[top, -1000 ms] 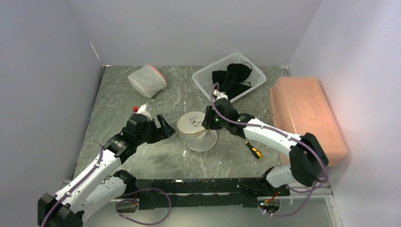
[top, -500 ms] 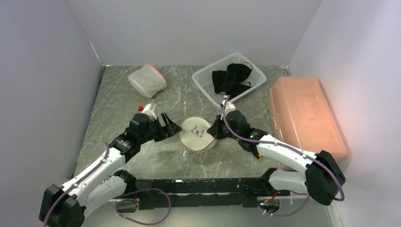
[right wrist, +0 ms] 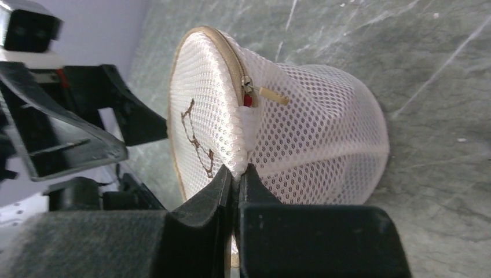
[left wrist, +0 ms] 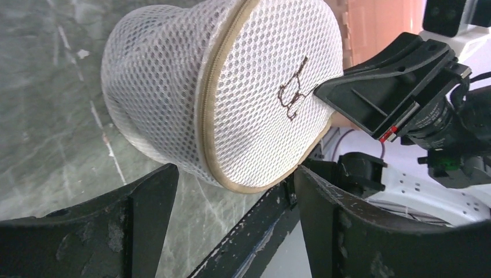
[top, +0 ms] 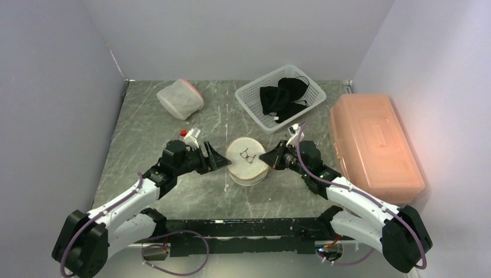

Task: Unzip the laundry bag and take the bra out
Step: Adjust the laundry bag at the center of the board.

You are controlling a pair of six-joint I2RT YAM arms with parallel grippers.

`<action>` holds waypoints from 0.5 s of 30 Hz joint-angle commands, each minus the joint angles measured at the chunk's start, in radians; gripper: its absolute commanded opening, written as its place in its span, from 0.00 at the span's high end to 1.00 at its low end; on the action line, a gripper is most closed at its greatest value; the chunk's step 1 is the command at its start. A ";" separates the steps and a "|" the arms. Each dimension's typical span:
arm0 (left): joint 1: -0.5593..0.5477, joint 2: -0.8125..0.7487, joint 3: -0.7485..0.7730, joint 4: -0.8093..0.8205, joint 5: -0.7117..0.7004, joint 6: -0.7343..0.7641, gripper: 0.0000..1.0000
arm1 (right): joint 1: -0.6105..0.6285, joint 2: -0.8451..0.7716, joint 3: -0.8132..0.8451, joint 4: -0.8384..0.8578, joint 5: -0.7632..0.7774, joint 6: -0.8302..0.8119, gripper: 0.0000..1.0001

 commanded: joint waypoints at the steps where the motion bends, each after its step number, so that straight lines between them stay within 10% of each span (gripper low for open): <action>1: 0.003 0.060 -0.011 0.236 0.124 -0.048 0.22 | -0.002 -0.029 -0.042 0.172 -0.005 0.173 1.00; 15: -0.024 0.181 -0.059 0.381 0.153 -0.093 0.35 | -0.002 -0.005 -0.176 0.366 0.061 0.380 1.00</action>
